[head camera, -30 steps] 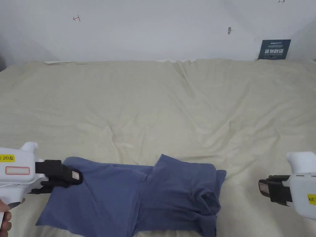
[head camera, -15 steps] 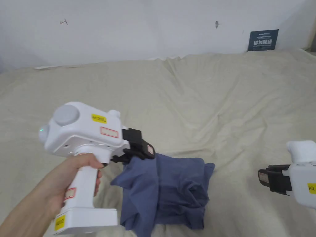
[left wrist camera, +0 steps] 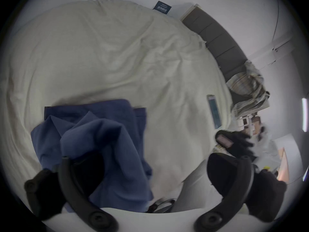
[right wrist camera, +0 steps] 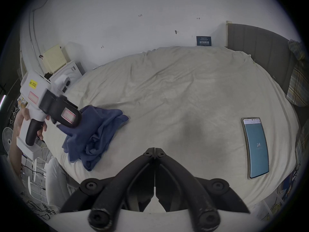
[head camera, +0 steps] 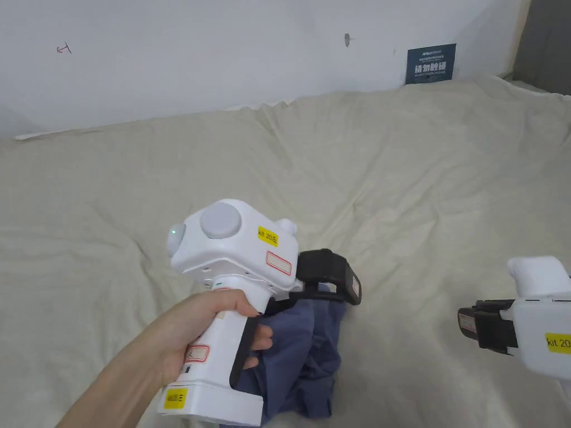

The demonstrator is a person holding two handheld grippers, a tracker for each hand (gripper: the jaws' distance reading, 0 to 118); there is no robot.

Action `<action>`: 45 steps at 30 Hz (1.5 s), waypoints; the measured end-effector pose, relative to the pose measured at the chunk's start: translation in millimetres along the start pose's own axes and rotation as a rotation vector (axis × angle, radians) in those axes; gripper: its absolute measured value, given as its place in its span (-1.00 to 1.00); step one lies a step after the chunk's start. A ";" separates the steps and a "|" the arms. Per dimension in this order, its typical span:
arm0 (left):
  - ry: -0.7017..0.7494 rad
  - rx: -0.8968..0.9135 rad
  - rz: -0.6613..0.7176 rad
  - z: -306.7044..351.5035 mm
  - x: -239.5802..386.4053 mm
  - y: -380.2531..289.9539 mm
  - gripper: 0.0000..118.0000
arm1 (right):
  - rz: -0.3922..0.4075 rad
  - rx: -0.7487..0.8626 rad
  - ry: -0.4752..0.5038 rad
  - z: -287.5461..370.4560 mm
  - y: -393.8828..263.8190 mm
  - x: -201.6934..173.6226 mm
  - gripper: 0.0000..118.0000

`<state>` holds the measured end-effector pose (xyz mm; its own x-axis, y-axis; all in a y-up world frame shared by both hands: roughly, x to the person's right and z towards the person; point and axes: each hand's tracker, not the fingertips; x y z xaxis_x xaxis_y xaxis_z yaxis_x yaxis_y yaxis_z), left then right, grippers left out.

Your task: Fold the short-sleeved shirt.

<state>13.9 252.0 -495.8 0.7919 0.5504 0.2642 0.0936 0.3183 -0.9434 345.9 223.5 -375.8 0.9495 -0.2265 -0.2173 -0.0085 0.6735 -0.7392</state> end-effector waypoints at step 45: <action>-0.112 0.057 0.004 -1.1 -16.5 -72.7 -0.91 | -0.006 0.043 0.028 15.8 6.3 1.1 -1.00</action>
<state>-5.3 218.9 -431.7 0.7199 0.6331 0.2846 0.0541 0.3577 -0.9323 351.8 238.6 -370.6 0.9402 -0.2497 -0.2316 0.0107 0.7015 -0.7126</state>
